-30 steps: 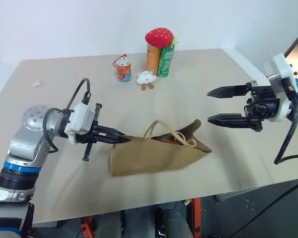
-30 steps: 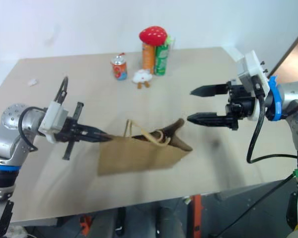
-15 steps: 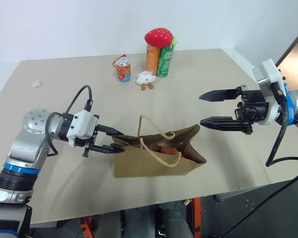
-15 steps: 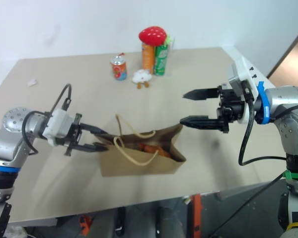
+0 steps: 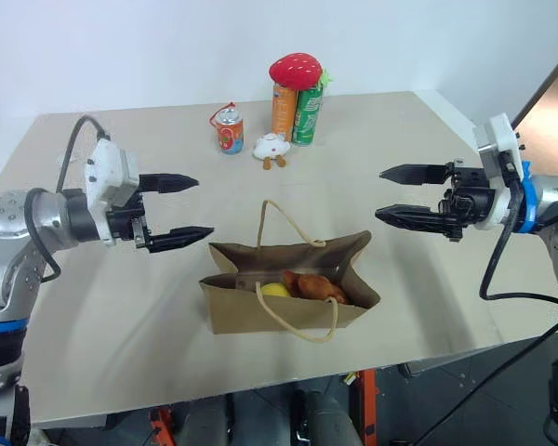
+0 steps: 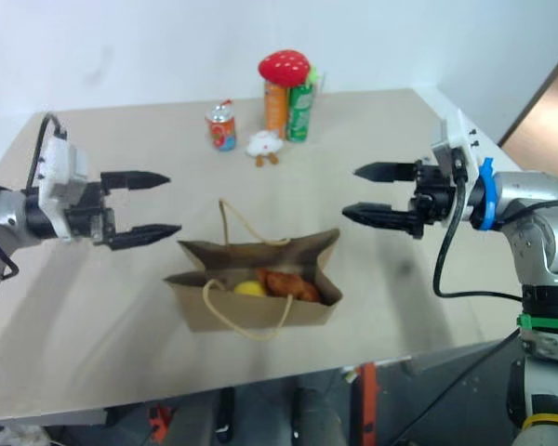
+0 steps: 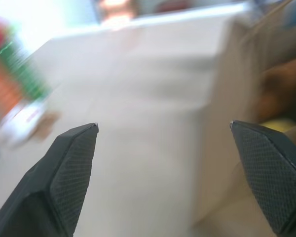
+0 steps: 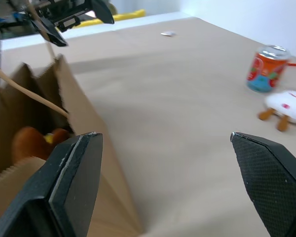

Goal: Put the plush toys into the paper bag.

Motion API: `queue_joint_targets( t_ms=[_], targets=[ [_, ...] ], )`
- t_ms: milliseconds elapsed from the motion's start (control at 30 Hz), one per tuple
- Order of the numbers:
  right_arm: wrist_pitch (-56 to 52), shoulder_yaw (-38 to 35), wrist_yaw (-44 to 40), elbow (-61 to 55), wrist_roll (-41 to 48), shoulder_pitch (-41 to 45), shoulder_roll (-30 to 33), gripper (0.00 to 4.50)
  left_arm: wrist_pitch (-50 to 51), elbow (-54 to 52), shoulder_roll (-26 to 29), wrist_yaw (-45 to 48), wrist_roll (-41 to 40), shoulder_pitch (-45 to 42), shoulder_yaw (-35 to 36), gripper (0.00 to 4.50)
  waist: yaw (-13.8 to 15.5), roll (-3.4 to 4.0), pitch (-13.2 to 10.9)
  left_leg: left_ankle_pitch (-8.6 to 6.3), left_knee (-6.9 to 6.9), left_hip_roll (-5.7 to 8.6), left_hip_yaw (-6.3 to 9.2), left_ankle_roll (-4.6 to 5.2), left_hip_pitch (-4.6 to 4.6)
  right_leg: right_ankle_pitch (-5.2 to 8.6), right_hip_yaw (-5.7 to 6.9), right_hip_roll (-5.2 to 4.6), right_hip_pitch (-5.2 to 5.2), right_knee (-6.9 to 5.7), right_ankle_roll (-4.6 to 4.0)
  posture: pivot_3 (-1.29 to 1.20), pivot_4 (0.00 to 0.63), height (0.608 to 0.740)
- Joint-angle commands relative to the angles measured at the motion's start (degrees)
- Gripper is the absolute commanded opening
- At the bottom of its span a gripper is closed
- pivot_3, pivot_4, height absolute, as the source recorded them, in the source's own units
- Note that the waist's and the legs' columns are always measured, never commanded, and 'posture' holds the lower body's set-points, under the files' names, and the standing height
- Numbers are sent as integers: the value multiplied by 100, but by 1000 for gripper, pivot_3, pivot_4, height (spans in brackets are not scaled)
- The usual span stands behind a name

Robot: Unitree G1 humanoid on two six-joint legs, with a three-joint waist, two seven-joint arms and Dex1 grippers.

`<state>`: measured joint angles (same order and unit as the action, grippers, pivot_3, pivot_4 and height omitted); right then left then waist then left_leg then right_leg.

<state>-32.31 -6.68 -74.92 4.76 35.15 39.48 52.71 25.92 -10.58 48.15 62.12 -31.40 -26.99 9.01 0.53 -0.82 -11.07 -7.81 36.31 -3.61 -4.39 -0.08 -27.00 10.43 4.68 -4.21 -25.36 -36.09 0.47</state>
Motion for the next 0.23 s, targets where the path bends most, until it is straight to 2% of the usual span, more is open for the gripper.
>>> queue_joint_targets(
  t_ms=[33, 133, 233],
  targets=[
    [309, -101, -80, 164, -140, 61, -3, 4500, -259, 128, -25, -213, 306, 126, 12, 4417, 1, 0, 0, 0, 0, 0, 0, 0, 0, 0, 0, 0, 0, 0, 0, 0, 150, 740],
    [471, -56, -85, 262, -258, 43, -58, 4500, -317, 218, -193, -319, 279, 128, 50, 4417, 5, 0, 0, -2, 0, -1, -1, -3, -1, 0, 0, 0, -1, 0, 0, 0, 150, 740],
    [528, -35, -82, 255, -316, 25, -105, 4500, -603, 321, -225, -394, 594, 149, -69, 4417, 4, 0, 0, -2, 0, 0, -2, -3, -2, 0, -1, -1, 0, 0, 0, 0, 150, 740]
  ],
)
